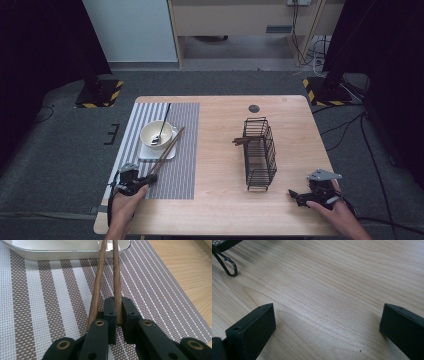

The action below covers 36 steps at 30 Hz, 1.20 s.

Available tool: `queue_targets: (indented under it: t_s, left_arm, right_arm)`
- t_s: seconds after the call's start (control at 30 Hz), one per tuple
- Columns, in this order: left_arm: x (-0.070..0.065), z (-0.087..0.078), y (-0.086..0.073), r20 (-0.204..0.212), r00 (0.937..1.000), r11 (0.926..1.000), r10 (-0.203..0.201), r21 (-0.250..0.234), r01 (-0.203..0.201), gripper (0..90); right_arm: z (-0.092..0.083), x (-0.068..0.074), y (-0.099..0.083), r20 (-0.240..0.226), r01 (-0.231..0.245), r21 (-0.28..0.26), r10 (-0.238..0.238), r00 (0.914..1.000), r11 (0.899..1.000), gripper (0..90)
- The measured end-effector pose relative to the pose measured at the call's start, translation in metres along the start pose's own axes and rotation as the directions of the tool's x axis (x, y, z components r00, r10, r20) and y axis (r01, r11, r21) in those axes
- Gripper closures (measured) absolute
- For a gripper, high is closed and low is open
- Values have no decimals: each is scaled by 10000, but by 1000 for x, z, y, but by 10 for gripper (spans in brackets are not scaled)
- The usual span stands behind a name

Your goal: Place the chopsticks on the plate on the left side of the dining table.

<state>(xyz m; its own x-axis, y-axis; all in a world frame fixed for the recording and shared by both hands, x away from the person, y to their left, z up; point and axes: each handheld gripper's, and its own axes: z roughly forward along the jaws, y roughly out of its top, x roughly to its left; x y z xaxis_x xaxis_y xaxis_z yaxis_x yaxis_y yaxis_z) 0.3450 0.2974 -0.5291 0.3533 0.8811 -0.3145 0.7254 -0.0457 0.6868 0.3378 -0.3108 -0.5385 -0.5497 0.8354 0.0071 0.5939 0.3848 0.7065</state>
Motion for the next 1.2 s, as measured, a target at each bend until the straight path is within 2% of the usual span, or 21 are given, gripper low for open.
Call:
queue_targets:
  t_s: [0.33, 0.83, 1.2]
  left_arm:
    - [0, 1, 1, -44, 9999, 9999, -108, -4, 108, 831]
    - [-1, 1, 1, 38, 10000, 10000, -51, -51, 51, 816]
    - [-2, 0, 2, 27, 10000, 9995, 34, -325, -33, 782]
  right_arm:
    - [0, 0, 0, 0, -2, 1, 2, 10000, 10000, 2]
    - [0, 0, 0, 0, 0, 0, 0, 10000, 10000, 2]
    - [0, 0, 0, 2, 1, -1, -1, 10000, 10000, 2]
